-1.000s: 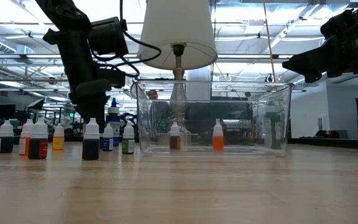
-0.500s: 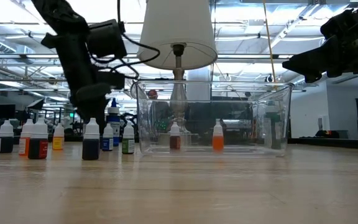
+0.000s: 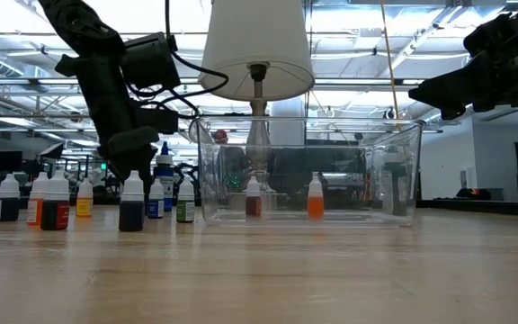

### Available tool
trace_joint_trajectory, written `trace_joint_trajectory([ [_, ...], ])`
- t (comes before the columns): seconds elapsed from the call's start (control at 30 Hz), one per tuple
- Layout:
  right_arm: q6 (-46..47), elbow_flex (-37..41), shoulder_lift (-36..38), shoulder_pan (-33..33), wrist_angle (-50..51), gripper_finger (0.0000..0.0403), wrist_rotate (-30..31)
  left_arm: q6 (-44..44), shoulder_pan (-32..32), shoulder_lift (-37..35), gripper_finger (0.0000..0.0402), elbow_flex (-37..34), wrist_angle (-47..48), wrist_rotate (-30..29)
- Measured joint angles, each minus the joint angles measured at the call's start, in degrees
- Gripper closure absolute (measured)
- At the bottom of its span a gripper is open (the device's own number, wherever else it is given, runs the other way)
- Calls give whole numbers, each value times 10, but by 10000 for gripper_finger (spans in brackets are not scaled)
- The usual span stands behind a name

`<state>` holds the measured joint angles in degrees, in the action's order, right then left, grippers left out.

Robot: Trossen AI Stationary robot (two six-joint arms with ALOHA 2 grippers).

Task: Pick & Place food coloring
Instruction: Put the small blue food coloring bottle into the transparent bin

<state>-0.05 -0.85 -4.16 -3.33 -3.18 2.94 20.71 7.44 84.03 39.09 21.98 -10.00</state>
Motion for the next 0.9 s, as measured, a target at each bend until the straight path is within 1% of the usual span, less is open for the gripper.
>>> trace_joint_trajectory([
  [0.13, 0, 0, 0, 0, 0, 289, 0, 0, 0, 0, 141, 0, 0, -1],
  [0.23, 0, 0, 0, 0, 0, 289, 0, 0, 0, 0, 171, 0, 0, -1],
  [0.33, 0, 0, 0, 0, 0, 289, 0, 0, 0, 0, 217, 0, 0, 0],
  [0.53, 0, 0, 0, 0, 0, 289, 0, -12, 0, 0, 327, 0, -1, 0],
  [0.57, 0, 0, 0, 0, 0, 289, 0, -15, 0, 0, 340, 0, -1, 0],
  [0.7, 0, 0, 0, 0, 0, 289, 0, -15, -7, -8, 341, 11, 22, 6],
  [0.8, 0, 0, 0, 0, 0, 289, 0, -23, -30, -25, 341, 34, 43, 13],
  [0.9, 0, 0, 0, 0, 0, 289, 0, -23, -61, -42, 341, 70, 102, -2],
])
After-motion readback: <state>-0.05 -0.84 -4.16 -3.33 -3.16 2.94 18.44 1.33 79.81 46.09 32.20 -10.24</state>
